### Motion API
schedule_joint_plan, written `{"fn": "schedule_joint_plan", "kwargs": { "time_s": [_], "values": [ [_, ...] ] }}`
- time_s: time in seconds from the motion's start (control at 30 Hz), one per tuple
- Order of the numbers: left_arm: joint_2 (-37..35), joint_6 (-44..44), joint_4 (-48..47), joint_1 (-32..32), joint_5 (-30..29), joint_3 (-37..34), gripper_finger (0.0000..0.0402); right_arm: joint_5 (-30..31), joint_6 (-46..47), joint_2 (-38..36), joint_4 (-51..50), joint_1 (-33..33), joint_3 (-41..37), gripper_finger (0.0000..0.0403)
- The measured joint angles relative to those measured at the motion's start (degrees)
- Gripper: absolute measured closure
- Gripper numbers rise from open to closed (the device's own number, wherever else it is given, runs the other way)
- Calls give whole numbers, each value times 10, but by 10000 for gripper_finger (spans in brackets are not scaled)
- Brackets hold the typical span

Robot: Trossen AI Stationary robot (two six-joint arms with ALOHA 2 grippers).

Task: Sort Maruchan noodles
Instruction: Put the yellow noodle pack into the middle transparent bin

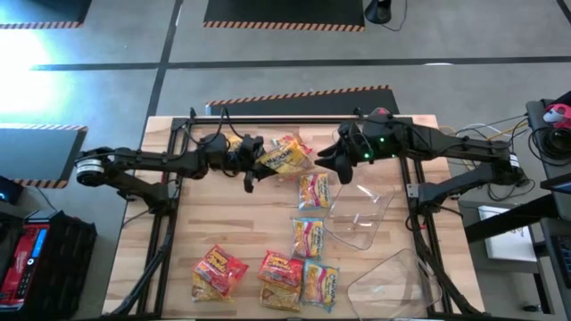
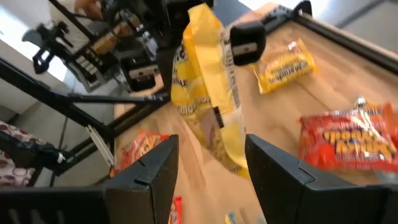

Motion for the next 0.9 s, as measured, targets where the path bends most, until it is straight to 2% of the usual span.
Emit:
{"fn": "schedule_joint_plan", "kwargs": {
  "time_s": [0.23, 0.47, 0.63, 0.9],
  "values": [
    [72, -46, 40, -12, -4, 0, 315, 0, 8, 0, -20, 22, 5, 230],
    [160, -101, 199, -19, 1, 0, 315, 0, 21, 0, -23, 49, 5, 237],
    [215, -128, 202, -26, 24, 18, 315, 0, 24, 0, -24, 54, 5, 239],
    [290, -120, 205, -40, 82, 112, 315, 0, 41, -4, -55, 53, 5, 239]
  ]
}}
